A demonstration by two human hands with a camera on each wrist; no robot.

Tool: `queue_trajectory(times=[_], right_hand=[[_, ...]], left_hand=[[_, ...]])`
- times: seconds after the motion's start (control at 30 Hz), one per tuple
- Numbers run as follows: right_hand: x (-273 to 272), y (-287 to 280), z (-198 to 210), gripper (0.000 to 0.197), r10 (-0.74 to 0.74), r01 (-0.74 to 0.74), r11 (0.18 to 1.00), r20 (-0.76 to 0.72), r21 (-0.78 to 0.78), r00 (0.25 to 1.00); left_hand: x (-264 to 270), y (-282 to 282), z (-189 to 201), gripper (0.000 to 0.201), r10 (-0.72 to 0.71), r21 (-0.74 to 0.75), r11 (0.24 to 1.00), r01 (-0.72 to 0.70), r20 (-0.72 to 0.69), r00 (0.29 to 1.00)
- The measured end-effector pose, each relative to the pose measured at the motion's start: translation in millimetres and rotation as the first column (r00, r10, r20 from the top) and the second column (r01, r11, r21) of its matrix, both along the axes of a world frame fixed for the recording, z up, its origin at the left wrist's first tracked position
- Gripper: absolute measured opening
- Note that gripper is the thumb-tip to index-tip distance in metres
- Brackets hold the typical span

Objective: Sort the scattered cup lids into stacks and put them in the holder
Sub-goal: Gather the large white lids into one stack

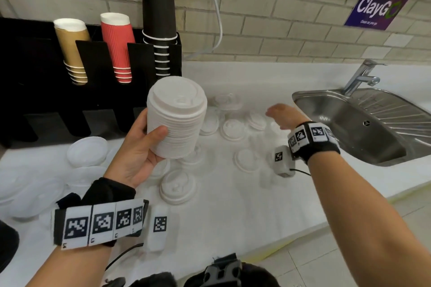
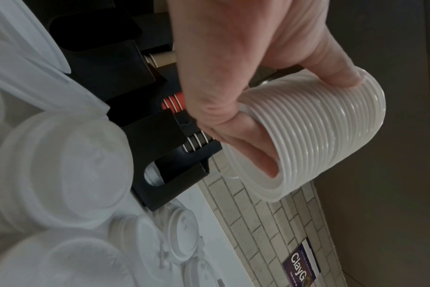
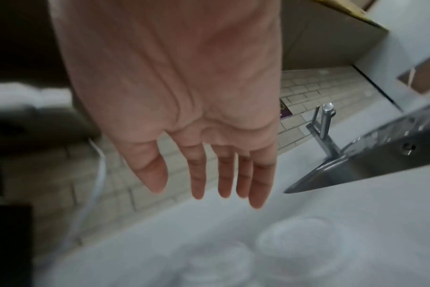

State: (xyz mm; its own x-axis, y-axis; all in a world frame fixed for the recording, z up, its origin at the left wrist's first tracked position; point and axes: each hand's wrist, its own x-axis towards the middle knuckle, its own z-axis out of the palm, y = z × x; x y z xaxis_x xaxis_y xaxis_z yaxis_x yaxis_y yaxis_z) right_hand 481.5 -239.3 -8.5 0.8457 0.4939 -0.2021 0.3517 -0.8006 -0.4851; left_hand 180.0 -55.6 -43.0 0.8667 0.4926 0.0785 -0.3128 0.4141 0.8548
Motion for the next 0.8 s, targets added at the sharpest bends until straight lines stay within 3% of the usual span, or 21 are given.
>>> queue_trajectory(times=[0.03, 0.1, 0.2, 0.3, 0.47, 0.6, 0.7, 0.8], right_hand=[[12, -1, -9, 0.040, 0.024, -0.011, 0.982, 0.067, -0.190, 0.997], [27, -2, -24, 0.051, 0.044, 0.022, 0.908, 0.148, -0.419, 0.988], [42, -2, -45, 0.066, 0.044, 0.079, 0.826, 0.204, -0.559, 0.978], [51, -3, -60, 0.069, 0.069, 0.045, 0.803, 0.166, -0.594, 0.984], [55, -9, -70, 0.055, 0.131, -0.044, 0.825, 0.115, -0.563, 0.985], [59, -11, -69, 0.078, 0.047, 0.026, 0.901, 0.155, -0.434, 0.987], [61, -15, -68, 0.091, 0.054, 0.029, 0.847, 0.141, -0.531, 0.989], [64, -16, -69, 0.077, 0.041, 0.067, 0.834, 0.183, -0.547, 0.982]], left_hand=[[0, 0, 0, 0.101, 0.002, 0.007, 1.000, -0.002, 0.001, 1.000], [0, 1, 2, 0.102, 0.006, 0.016, 1.000, -0.006, 0.003, 1.000], [0, 1, 3, 0.107, 0.014, 0.020, 1.000, -0.014, 0.000, 1.000], [0, 1, 4, 0.108, 0.020, 0.021, 1.000, -0.020, -0.004, 1.000], [-3, 1, 4, 0.109, 0.026, 0.039, 0.999, -0.025, -0.022, 0.999], [-3, -1, 3, 0.108, 0.023, 0.040, 0.999, -0.022, -0.025, 0.999], [-1, -4, 2, 0.109, 0.014, 0.043, 0.999, -0.013, -0.030, 0.999], [1, -4, 2, 0.112, 0.012, 0.049, 0.999, -0.010, -0.040, 0.999]])
